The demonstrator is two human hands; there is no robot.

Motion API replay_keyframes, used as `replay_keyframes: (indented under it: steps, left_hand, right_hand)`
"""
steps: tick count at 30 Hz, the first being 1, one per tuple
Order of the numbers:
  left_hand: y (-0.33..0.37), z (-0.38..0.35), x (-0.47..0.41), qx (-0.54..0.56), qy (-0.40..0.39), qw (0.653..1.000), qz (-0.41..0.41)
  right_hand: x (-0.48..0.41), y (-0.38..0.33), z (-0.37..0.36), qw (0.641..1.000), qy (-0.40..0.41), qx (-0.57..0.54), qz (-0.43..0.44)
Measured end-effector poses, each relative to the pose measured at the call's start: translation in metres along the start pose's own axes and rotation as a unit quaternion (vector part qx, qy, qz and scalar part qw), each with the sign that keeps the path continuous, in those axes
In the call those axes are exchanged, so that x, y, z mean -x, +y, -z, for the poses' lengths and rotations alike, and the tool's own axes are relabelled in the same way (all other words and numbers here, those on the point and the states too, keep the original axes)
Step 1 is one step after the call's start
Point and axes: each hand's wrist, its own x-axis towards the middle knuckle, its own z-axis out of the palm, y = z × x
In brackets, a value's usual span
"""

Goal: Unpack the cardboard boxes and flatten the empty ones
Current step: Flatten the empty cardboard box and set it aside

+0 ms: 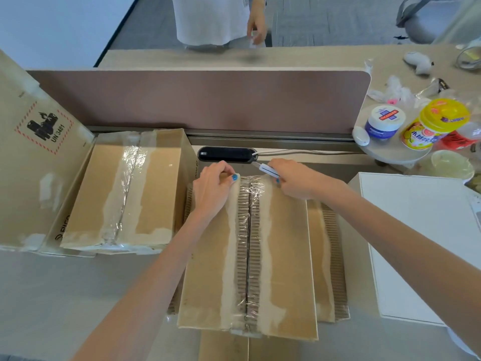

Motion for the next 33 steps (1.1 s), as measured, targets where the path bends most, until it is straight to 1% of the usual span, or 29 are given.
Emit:
replay_keyframes:
  steps: [2, 5, 9, 12, 16, 19, 22, 27, 31, 33]
  left_hand:
    - [0.0, 0.0, -0.002, 0.0, 0.004, 1.0, 0.001]
    - [-0.003, 0.001, -0.003, 0.005, -0.004, 1.0, -0.008]
    - [-0.005, 0.008, -0.007, 0.0, -0.02, 0.999, -0.039]
    - [-0.006, 0.014, -0.01, -0.002, -0.041, 0.998, -0.051]
    - [-0.013, 0.015, -0.015, 0.031, -0.078, 0.995, -0.061]
    - [-0.015, 0.015, -0.015, 0.049, -0.085, 0.993, -0.071]
    - [-0.018, 0.014, -0.015, 0.063, -0.077, 0.992, -0.08]
    - [-0.019, 0.009, -0.011, 0.055, -0.054, 0.994, -0.078]
    - [-0.023, 0.005, -0.008, 0.049, -0.011, 0.994, -0.093]
    - [-0.024, 0.003, -0.007, 0.056, -0.002, 0.994, -0.095]
  right_hand:
    - [0.0, -0.004, -0.006, 1.0, 0.005, -0.012, 0.001]
    - [0.002, -0.012, -0.018, 1.0, 0.02, 0.002, -0.016]
    - [0.013, -0.026, -0.028, 0.997, 0.065, 0.004, -0.046]
    - [0.022, -0.04, -0.034, 0.993, 0.085, 0.021, -0.083]
    - [0.032, -0.061, -0.041, 0.984, 0.109, 0.064, -0.129]
    - [0.037, -0.079, -0.039, 0.978, 0.123, 0.061, -0.154]
    - [0.041, -0.097, -0.036, 0.974, 0.127, 0.07, -0.172]
    - [0.036, -0.116, -0.039, 0.97, 0.128, 0.088, -0.185]
    - [0.033, -0.116, -0.043, 0.964, 0.161, 0.021, -0.213]
    - [0.036, -0.116, -0.045, 0.965, 0.15, 0.018, -0.215]
